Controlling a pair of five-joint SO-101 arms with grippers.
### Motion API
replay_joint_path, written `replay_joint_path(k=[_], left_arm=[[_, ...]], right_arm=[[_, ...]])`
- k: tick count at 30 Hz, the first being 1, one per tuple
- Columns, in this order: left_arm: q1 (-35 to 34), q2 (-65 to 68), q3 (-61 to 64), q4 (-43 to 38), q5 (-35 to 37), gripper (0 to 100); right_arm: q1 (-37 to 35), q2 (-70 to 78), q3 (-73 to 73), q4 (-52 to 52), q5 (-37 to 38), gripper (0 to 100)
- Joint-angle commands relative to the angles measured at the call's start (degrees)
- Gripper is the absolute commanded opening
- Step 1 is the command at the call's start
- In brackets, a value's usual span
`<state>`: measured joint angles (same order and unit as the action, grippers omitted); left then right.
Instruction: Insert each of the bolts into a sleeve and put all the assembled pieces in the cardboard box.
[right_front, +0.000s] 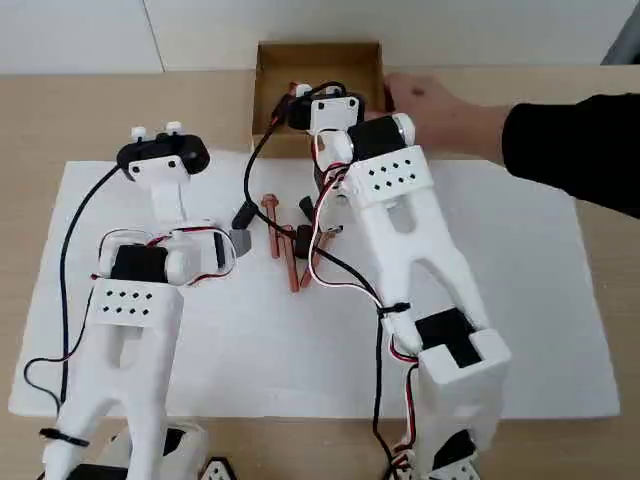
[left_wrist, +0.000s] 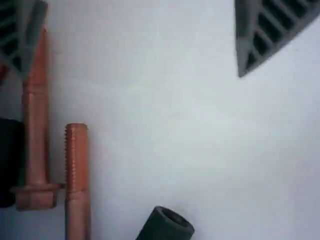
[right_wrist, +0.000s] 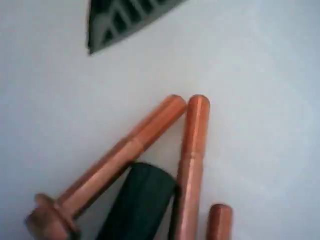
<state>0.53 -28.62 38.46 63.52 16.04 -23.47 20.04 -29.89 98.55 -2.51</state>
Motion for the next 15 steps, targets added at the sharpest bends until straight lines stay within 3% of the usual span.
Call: replay_joint_path(k=[1,15], left_arm=[[-0.26,0.00,-2.07,0.26,-0.62,26],[-8.70,-0.09,-1.71,1.49,-0.62,26]], right_arm=[[-0.13,-0.22,-0.53,-1.36,-0.88,16.4],[-8.22,5.76,-0.26,-7.60,-5.10,16.4]])
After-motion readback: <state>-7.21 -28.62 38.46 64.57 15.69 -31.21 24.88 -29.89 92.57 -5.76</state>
